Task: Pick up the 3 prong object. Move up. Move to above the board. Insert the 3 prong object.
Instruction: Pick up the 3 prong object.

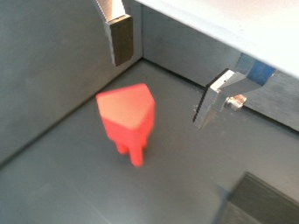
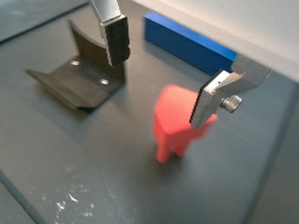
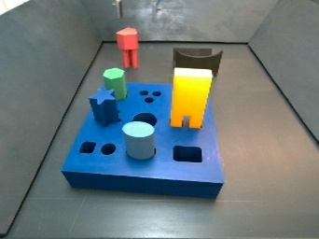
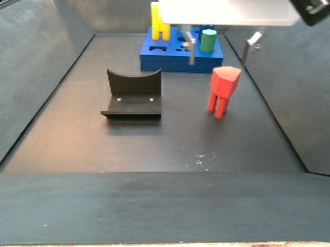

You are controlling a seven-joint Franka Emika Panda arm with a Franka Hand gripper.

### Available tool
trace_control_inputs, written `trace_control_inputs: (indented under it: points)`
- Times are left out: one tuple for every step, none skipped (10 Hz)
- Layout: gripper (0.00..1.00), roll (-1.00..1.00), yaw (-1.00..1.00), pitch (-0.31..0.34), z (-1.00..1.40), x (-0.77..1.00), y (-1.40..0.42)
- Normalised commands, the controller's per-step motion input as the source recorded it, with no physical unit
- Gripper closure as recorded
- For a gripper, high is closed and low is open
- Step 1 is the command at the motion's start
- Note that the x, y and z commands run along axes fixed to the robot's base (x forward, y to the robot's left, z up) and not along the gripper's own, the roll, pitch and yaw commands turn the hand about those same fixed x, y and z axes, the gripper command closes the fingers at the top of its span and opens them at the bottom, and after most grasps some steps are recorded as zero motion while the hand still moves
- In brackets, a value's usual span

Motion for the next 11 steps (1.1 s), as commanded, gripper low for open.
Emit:
trace_control_inputs:
  points:
    - [0.00, -0.16, -0.86, -0.114, -0.48, -0.16, 0.00]
    - [0.00, -0.20, -0.87, -0.181, -0.52, -0.13, -0.03]
    - [0.00, -0.21, -0.84, -0.219, -0.45, -0.13, -0.07]
    - [0.00, -0.23, -0.82, -0.234, -0.41, -0.14, -0.09]
    - [0.00, -0.28, -0.71, -0.220, -0.43, -0.20, -0.15]
    - [0.00, -0.26, -0.29, -0.217, -0.33, -0.27, -0.24]
    - [0.00, -0.11, 0.00, -0.194, -0.26, -0.15, -0.27]
    - [0.00, -0.05, 0.00, -0.076, -0.13, 0.00, -0.02]
    - [0.00, -0.02, 0.00, 0.000, -0.08, 0.03, 0.00]
    - [0.00, -0.08, -0.01, -0.014, -0.23, 0.07, 0.00]
    - [0.00, -0.09, -0.01, 0.000, -0.13, 0.07, 0.00]
